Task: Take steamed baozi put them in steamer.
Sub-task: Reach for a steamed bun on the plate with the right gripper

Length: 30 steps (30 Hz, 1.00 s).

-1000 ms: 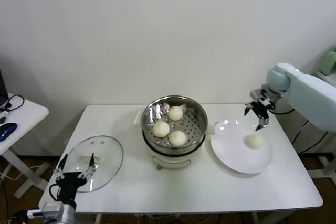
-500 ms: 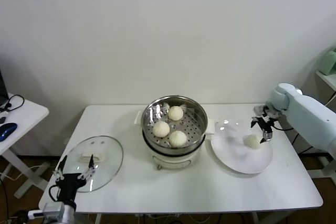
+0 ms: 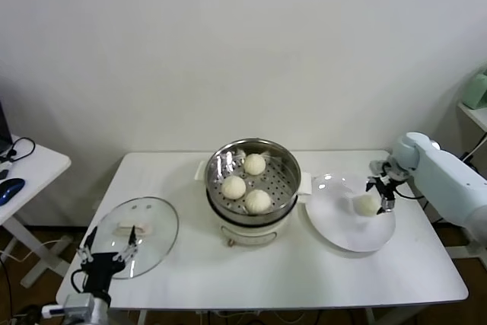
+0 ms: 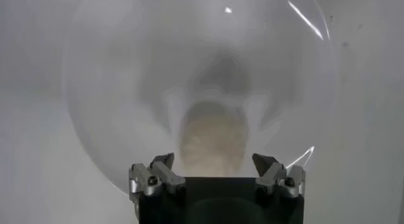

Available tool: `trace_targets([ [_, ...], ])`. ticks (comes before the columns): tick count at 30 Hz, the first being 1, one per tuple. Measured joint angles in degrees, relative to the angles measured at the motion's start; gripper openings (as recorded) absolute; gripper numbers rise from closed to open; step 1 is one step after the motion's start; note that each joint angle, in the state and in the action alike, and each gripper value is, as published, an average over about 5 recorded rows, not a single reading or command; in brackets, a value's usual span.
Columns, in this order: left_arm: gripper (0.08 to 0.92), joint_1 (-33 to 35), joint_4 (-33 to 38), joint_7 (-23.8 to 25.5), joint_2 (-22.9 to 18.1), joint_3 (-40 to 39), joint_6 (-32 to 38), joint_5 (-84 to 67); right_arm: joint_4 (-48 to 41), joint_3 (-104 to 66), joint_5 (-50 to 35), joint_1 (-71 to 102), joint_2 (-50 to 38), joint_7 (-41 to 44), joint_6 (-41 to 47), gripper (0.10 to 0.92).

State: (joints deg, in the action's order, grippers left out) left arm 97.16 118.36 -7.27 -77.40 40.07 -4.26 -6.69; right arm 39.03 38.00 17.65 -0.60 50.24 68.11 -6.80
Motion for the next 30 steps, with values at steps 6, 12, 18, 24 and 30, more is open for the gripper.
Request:
trace_targets([
  [6,0.823,0.2,-0.1,0.0,0.0,0.1,0.1,0.0,-1.8,-1.2,1.0,0.4,1.0,-0.1,-0.2,0.823],
  [12,0.823,0.3,-0.3,-0.1,0.0,0.2,0.6,0.1,-3.6,-1.8,1.5,0.5,2.0,0.1,-0.3,0.823],
  [18,0.823,0.2,-0.3,-0.1,0.0,0.2,0.9,0.7,-4.8,-2.4,1.7,0.7,2.9,0.3,-0.3,0.812],
  [24,0.823,-0.2,-0.4,-0.3,-0.2,-0.1,0.8,1.0,-5.7,-2.6,1.8,0.7,3.4,0.5,-0.3,0.758],
  [30,0.823,-0.3,-0.6,-0.3,-0.3,-0.1,0.9,1.1,-6.1,-3.0,1.7,0.6,3.3,0.6,-0.3,0.743],
])
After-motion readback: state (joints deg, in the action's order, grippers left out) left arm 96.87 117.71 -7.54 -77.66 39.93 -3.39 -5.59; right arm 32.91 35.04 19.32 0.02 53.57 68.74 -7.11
